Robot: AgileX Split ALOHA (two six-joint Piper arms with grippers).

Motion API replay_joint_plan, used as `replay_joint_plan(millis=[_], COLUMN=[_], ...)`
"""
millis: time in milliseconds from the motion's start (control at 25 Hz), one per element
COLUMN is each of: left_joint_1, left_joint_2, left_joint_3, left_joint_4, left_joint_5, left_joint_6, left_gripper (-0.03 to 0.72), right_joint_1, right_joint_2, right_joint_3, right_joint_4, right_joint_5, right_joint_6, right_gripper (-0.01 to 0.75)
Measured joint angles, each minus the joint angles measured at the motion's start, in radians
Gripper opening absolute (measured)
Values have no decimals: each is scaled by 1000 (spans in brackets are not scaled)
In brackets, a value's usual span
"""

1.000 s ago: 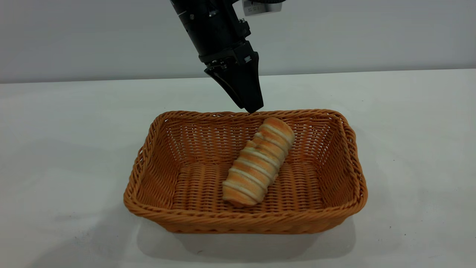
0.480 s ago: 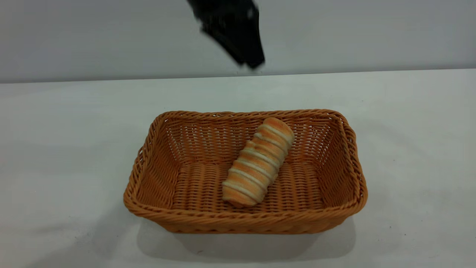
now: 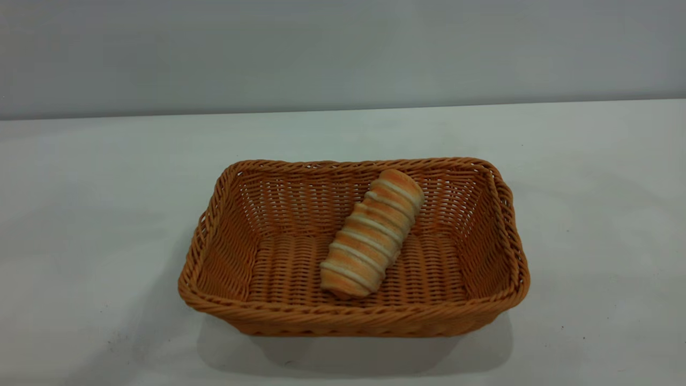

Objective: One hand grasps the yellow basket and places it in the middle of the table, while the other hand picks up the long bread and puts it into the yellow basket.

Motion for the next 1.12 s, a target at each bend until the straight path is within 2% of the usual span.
replay_joint_plan(millis=[320, 520, 680, 840, 1120], left_joint_1=[0, 0, 0, 0, 0], left_joint_2=[-140, -311, -471, -640, -959], left_joint_3=[0, 0, 15, 101, 371], left_joint_4=[54, 177, 311, 436, 518], left_joint_5=[30, 43, 105, 133, 133], left_joint_6=[-69, -186, -279, -361, -446], left_gripper=[325, 325, 325, 325, 325], right_joint_1=[0, 0, 0, 0, 0], right_joint_2=[0, 0, 0, 0, 0], right_joint_3=[0, 0, 0, 0, 0], right_joint_4=[-23, -23, -23, -23, -23], right_joint_5=[0, 0, 0, 0, 1], right_joint_6=[0, -2, -2, -2, -2], right_gripper=[266, 266, 266, 266, 266])
